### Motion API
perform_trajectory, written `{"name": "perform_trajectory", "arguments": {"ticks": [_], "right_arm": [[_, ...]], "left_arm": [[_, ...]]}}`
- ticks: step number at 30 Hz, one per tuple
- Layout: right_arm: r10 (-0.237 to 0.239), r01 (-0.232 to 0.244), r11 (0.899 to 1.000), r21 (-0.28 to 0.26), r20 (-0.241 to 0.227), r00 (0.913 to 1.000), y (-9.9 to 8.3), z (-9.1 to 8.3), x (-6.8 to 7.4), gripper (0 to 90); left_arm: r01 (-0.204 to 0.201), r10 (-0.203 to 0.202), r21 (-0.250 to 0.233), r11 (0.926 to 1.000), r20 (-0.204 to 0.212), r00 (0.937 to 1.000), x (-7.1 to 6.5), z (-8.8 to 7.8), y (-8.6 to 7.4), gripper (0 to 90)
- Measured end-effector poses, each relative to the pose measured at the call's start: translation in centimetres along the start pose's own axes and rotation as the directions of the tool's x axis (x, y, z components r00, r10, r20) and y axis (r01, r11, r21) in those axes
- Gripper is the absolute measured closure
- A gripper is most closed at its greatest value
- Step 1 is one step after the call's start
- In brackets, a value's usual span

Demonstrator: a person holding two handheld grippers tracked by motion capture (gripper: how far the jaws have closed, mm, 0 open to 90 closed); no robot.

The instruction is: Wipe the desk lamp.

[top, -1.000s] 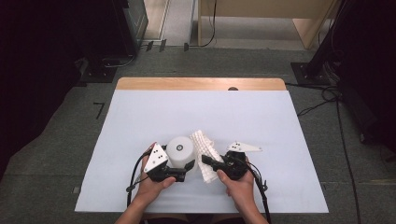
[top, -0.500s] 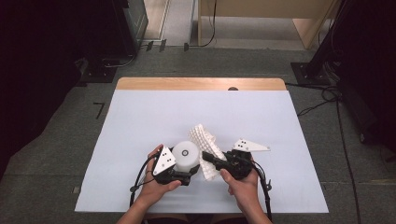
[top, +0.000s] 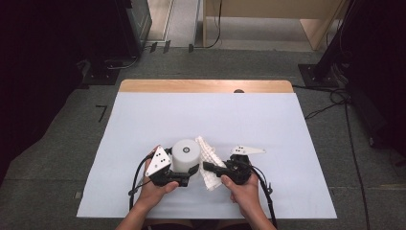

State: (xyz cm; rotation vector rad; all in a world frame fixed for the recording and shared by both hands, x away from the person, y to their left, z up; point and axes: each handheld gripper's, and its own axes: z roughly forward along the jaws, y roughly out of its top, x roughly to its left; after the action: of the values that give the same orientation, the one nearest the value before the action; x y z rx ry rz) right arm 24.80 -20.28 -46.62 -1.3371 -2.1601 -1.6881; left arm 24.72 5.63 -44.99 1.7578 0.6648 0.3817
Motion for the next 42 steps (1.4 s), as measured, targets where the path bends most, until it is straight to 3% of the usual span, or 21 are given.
{"name": "perform_trajectory", "arguments": {"ticks": [5,9,13,17,20,25,30,34,36,38,39,41,42], "right_arm": [[-0.003,0.003,1.000,-0.010,0.005,1.0000,0.1,-0.1,0.1,73.8],[-0.025,0.026,0.997,-0.071,0.014,0.9996,0.9,-1.5,0.6,73.8],[-0.044,0.049,0.992,-0.118,0.047,0.9979,1.5,-2.8,0.7,73.8],[-0.047,0.057,0.993,-0.106,0.090,0.9948,1.4,-2.8,0.4,73.8],[-0.044,0.053,0.994,-0.098,0.092,0.9947,1.2,-2.6,0.2,73.9],[-0.038,0.047,0.995,-0.091,0.097,0.9946,1.1,-2.3,-0.1,73.8],[-0.027,0.035,0.996,-0.087,0.100,0.9946,0.9,-2.4,-0.3,73.8],[-0.022,0.032,0.995,-0.097,0.104,0.9943,1.0,-2.5,-0.4,73.8],[-0.023,0.034,0.994,-0.099,0.104,0.9943,1.0,-2.6,-0.5,73.9],[-0.017,0.028,0.994,-0.101,0.107,0.9942,1.0,-2.6,-0.5,73.8],[-0.016,0.027,0.995,-0.100,0.109,0.9939,1.0,-2.6,-0.6,73.8],[-0.013,0.024,0.995,-0.094,0.111,0.9937,0.9,-2.4,-0.7,73.8],[-0.015,0.026,0.996,-0.090,0.116,0.9931,0.8,-2.3,-0.8,73.8]], "left_arm": [[-0.018,0.019,0.020,0.9996,-0.016,0.9997,0.0,0.3,-0.3,8.5],[-0.062,0.063,0.037,0.9974,-0.040,0.9972,-0.2,0.9,-0.7,8.5],[-0.076,0.078,0.034,0.9966,-0.066,0.9948,0.1,1.1,-1.1,8.4],[-0.087,0.093,0.074,0.9935,-0.076,0.9928,0.4,1.4,-1.6,8.3],[-0.101,0.109,0.097,0.9901,-0.078,0.9910,0.3,1.5,-2.0,8.0],[-0.084,0.092,0.091,0.9923,-0.084,0.9923,0.6,1.0,-2.0,4.7],[-0.059,0.068,0.075,0.9954,-0.127,0.9895,0.3,0.0,-1.3,0.0],[-0.025,0.040,0.074,0.9970,-0.203,0.9784,-1.0,0.0,-1.3,0.0],[0.013,0.007,0.071,0.9974,-0.269,0.9632,-1.7,0.3,-1.3,0.0],[0.044,-0.014,0.080,0.9958,-0.344,0.9387,-2.6,1.0,-1.4,0.0],[0.044,-0.013,0.080,0.9958,-0.354,0.9353,-2.8,1.2,-1.4,0.0],[0.038,0.001,0.093,0.9949,-0.385,0.9227,-2.9,1.5,-1.4,0.0],[0.039,-0.001,0.091,0.9951,-0.384,0.9233,-2.9,1.5,-1.4,2.2]]}}
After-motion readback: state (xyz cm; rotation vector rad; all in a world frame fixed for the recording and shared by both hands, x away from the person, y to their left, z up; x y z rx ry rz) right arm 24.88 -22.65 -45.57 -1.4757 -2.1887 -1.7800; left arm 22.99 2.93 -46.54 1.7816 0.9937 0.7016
